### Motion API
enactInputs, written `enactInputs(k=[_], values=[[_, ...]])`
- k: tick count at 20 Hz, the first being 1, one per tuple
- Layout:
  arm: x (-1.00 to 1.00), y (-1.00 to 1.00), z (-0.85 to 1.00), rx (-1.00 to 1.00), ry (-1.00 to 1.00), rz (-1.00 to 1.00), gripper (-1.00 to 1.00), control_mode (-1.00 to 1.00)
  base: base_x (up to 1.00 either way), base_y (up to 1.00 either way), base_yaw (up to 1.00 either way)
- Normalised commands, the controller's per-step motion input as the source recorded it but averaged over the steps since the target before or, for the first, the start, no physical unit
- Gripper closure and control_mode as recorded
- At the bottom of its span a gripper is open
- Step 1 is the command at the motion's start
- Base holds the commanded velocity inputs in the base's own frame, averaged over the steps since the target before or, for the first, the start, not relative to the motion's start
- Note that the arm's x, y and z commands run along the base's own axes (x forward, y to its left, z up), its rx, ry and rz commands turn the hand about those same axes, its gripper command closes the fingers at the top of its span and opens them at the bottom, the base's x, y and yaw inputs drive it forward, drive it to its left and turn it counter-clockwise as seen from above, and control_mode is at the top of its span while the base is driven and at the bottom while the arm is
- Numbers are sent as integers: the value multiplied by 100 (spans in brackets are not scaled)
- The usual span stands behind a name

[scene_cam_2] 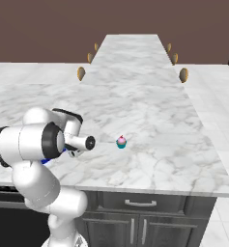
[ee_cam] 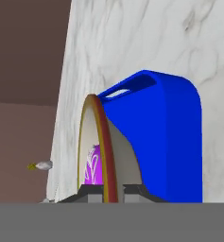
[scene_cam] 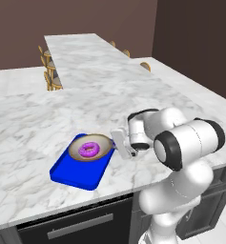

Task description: Place the bowl with donut and the cupcake onto the tray.

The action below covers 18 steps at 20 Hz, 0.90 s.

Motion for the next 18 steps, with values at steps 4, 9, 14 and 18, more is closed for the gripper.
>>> enactInputs(k=[4,9,14,18], values=[[10,21,-24,1,0,-2,100,-100,0,0,0],[5,5,-6,0,0,0,-100,-100,0,0,0],[2,0,29,0,0,-4,-100,-100,0,0,0],[0,-3,60,0,2,-9,-100,-100,0,0,0]])
